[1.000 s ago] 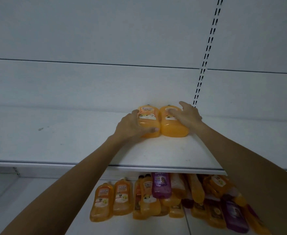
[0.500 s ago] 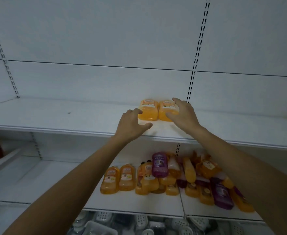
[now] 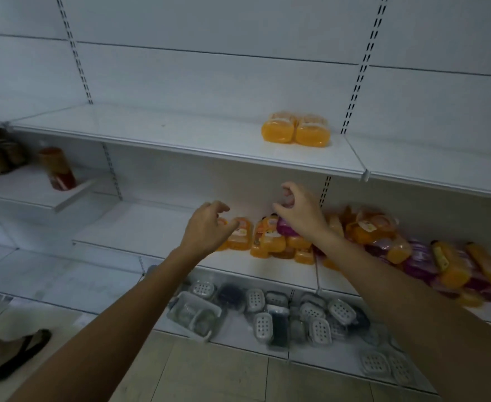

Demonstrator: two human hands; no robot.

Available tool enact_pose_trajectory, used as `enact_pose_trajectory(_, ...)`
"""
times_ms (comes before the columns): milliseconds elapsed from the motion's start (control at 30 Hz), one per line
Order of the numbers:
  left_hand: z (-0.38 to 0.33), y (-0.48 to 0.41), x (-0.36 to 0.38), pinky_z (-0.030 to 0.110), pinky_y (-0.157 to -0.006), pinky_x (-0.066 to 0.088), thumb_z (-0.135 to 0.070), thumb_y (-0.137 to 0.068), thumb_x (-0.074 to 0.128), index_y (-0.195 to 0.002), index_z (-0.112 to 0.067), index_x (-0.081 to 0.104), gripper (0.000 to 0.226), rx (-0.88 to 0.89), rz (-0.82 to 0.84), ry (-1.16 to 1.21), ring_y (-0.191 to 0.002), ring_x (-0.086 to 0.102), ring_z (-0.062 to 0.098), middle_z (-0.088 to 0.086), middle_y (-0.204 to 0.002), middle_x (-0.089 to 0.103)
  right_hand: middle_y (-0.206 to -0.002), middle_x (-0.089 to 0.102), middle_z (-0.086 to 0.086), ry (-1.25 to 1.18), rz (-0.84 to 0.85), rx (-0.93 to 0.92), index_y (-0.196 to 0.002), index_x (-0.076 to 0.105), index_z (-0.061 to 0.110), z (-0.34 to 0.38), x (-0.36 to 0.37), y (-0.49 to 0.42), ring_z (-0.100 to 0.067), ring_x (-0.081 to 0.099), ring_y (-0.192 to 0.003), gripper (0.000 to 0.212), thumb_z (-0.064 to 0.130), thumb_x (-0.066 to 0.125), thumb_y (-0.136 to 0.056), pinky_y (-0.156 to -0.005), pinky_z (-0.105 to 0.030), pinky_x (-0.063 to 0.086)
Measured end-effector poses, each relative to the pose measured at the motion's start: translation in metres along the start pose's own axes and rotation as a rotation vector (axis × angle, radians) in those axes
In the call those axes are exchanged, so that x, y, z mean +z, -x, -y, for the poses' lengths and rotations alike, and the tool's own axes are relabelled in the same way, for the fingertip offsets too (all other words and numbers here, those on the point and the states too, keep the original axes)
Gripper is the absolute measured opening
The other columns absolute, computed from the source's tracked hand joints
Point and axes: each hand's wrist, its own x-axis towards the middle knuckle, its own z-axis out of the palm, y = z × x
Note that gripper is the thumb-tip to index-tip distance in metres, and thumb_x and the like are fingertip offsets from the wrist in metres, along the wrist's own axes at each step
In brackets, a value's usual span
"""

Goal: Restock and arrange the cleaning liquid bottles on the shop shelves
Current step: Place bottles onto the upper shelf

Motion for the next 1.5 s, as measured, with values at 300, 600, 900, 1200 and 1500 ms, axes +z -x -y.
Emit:
enact_pose_trajectory(300, 0.078, 0.005, 0.036, 0.035, -0.090, 0.046, -0.032, -0.087, 0.062, -0.121, -0.010, 0.057, 0.041, -0.247, 0.099, -0.004, -0.108, 0.056, 0.026, 0.013, -0.123, 0.058, -0.107, 0.060, -0.007, -0.100, 0.118, 0.260, -0.119, 0.055, 0.008, -0.046, 0.055, 0.005, -0.018, 0.055, -0.093, 0.041, 0.019, 0.069, -0.083, -0.073, -0.023, 0.042)
enact_pose_trajectory(600, 0.173, -0.067, 0.103, 0.034, -0.092, 0.044, -0.032, -0.088, 0.062, -0.122, -0.010, 0.056, 0.041, -0.427, 0.195, 0.061, -0.110, 0.057, 0.028, 0.016, -0.121, 0.059, -0.108, 0.058, -0.004, -0.080, 0.261, 0.376, -0.121, 0.050, 0.004, -0.105, 0.164, -0.055, -0.018, 0.054, -0.093, 0.042, 0.021, 0.067, -0.087, -0.069, -0.023, 0.040)
enact_pose_trajectory(900, 0.252, -0.160, 0.180, 0.039, -0.095, 0.043, -0.039, -0.087, 0.061, -0.132, -0.007, 0.044, 0.057, -0.507, 0.245, 0.043, -0.115, 0.052, 0.032, 0.020, -0.127, 0.052, -0.104, 0.054, 0.001, -0.057, 0.183, 0.437, -0.119, 0.046, 0.011, -0.169, 0.276, -0.127, -0.009, 0.052, -0.090, 0.039, 0.026, 0.065, -0.087, -0.062, -0.011, 0.036)
enact_pose_trajectory(1200, 0.268, -0.195, 0.216, 0.041, -0.099, 0.043, -0.060, -0.071, 0.069, -0.131, -0.006, 0.035, 0.087, -0.681, 0.399, -0.081, -0.120, 0.051, 0.031, 0.013, -0.128, 0.052, -0.141, 0.044, -0.014, 0.091, 0.346, 0.703, -0.150, 0.010, 0.009, -0.180, 0.329, -0.163, -0.033, 0.049, -0.124, 0.097, 0.049, 0.066, -0.082, -0.094, -0.039, 0.047)
enact_pose_trajectory(1500, 0.278, -0.182, 0.193, 0.036, -0.094, 0.046, -0.047, -0.070, 0.077, -0.130, -0.007, 0.035, 0.083, -0.767, 0.541, -0.128, -0.117, 0.054, 0.028, 0.011, -0.126, 0.053, -0.145, 0.034, -0.016, 0.040, 0.406, 0.833, -0.147, 0.014, 0.003, -0.165, 0.338, -0.151, -0.033, 0.039, -0.131, 0.117, 0.043, 0.085, -0.062, -0.101, -0.039, 0.043)
